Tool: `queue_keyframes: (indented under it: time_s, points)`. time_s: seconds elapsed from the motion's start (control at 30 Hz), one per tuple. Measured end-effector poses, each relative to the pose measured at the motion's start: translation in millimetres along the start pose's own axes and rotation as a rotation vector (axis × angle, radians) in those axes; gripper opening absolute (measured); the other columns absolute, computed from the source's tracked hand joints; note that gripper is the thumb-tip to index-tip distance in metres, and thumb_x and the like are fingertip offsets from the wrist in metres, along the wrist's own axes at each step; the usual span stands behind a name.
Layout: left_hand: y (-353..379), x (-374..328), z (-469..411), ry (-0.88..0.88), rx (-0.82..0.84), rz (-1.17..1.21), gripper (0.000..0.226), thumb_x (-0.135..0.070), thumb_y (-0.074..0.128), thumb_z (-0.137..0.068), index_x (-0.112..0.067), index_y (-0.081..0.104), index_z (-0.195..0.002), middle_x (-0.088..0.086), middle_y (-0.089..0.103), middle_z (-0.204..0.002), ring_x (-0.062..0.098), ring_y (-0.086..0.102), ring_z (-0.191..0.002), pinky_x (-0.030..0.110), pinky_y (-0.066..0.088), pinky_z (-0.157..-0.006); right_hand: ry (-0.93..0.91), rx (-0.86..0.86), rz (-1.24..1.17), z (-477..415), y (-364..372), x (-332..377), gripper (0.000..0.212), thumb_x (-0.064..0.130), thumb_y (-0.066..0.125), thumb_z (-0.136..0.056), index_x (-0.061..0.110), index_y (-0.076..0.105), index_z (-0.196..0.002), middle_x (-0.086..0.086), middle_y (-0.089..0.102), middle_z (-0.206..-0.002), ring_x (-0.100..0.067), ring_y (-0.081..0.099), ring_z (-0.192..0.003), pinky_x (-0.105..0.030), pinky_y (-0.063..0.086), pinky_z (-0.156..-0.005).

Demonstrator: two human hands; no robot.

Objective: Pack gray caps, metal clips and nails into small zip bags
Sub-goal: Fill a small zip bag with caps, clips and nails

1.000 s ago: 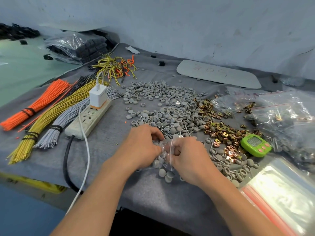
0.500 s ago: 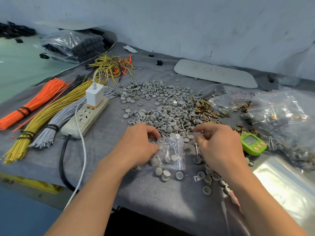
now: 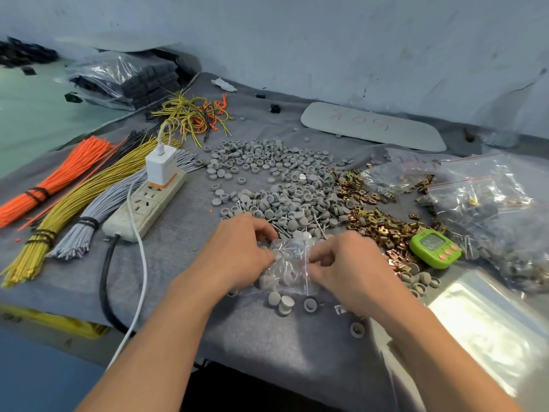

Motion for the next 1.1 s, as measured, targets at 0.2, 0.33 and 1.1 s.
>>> queue_keyframes:
  time_s: [0.2,0.33,1.1]
  points:
    - [0.3,-0.1,0.8,-0.018,-0.008,-0.008,0.022,-0.026,0.078,-0.085,-0.044,0.067,-0.091,-0.019,0.061,-0.098,0.002,0.062,-0.081,0.018,0.043,-0.063,0.119,-0.371,-0.017,4.4,-22.0,-10.1,0.036,0.026,0.072,-0.093,0.038,0.070,-0.127,0.024,0.066,-0.075,0.002,0.059,-0.061,-0.030,0.057,-0.074]
    - [-1.5,-2.0,2.6,-0.018,-0.017,-0.009,0.021,-0.026,0.078,-0.086,-0.044,0.067,-0.089,-0.020,0.062,-0.095,-0.001,0.061,-0.076,0.016,0.041,-0.059,0.045,-0.183,-0.007,5.9,-5.9,-1.8,0.052,0.022,0.078,-0.085,0.038,0.066,-0.133,0.018,0.066,-0.065,0.005,0.060,-0.062,-0.020,0.052,-0.070]
    - [-18.5,-3.7,4.2,0.088,-0.453,0.548,0.041,-0.025,0.089,-0.067,-0.040,0.065,-0.097,-0.031,0.070,-0.092,-0.007,0.067,-0.077,0.020,0.048,-0.067,0.172,-0.110,0.184,-8.7,1.1,17.5,0.028,0.056,0.070,-0.089,0.028,0.071,-0.085,0.009,0.072,-0.074,-0.012,0.070,-0.070,-0.033,0.059,-0.069]
Point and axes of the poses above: each hand's wrist, its own z-axis away from the middle knuckle, its own y-axis out of the palm, x = y × z, the point moved 1 cm from there along -z, towards the middle knuckle
